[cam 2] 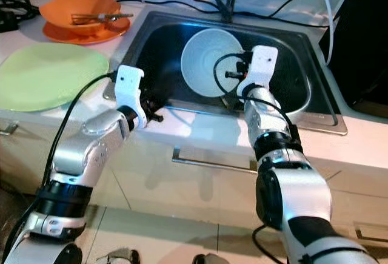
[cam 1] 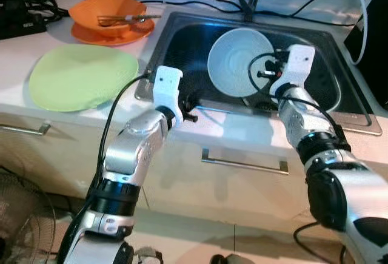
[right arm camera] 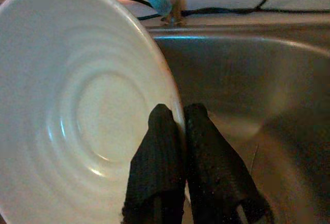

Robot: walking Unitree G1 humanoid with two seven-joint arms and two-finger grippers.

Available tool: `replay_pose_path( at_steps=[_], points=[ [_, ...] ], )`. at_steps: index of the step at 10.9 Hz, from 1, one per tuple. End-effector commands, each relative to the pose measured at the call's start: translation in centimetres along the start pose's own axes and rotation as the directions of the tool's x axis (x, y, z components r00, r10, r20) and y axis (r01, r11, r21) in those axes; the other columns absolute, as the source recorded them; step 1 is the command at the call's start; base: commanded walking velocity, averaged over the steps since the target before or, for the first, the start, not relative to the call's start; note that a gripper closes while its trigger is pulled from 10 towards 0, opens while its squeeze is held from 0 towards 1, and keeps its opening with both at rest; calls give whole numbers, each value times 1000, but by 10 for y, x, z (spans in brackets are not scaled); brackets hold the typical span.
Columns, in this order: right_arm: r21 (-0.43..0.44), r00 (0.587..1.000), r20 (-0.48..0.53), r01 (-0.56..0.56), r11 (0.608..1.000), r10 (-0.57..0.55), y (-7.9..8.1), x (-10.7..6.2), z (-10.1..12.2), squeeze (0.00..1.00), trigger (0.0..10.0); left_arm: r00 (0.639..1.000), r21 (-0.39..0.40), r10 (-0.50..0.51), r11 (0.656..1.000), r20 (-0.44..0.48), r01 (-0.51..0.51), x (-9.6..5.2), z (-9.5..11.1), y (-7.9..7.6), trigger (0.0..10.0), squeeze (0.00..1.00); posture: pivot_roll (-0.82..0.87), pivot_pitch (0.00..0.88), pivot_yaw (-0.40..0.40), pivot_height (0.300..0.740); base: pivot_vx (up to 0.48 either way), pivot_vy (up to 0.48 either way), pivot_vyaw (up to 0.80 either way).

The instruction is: Kitchen organization

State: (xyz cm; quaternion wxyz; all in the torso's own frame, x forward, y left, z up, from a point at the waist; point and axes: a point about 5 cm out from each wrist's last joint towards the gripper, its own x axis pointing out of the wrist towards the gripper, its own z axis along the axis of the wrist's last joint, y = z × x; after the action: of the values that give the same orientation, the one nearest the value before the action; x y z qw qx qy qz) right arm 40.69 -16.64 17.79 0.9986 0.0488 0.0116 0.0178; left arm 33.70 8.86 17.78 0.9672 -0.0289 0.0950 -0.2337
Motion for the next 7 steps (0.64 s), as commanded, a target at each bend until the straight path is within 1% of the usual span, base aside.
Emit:
replay_pose_path(
  at_steps=[1,2,4,5,6,7],
  points=[
    [-33,999,50,-3,999,5,1,4,16,0,10000,999,13,-16,1000,-30,16,-1,-3,-4,10000,0,104,49,-60,740,0,0,0],
    [-60,999,27,-21,998,23,6,4,10,0,10000,999,16,-21,1000,-50,21,-1,-5,-5,10000,0,107,51,-62,740,0,0,0],
    [-78,999,-11,-38,996,37,11,3,1,0,10000,997,15,-18,1000,-76,20,-3,-8,-5,10000,0,107,51,-62,740,0,0,0],
    [-82,999,-21,-50,995,49,13,3,-1,1000,10000,996,12,-16,1000,-84,17,-3,-9,-5,10000,0,113,53,-66,740,0,0,0],
    [-101,998,-18,-66,993,64,16,3,0,1000,10000,996,11,-16,1000,-88,17,-4,-10,-5,10000,0,112,55,-66,740,0,0,0],
    [-112,998,-15,-70,991,68,17,3,0,0,10000,996,12,-19,1000,-82,20,-4,-9,-6,10000,0,110,57,-66,740,0,0,0]
  ],
)
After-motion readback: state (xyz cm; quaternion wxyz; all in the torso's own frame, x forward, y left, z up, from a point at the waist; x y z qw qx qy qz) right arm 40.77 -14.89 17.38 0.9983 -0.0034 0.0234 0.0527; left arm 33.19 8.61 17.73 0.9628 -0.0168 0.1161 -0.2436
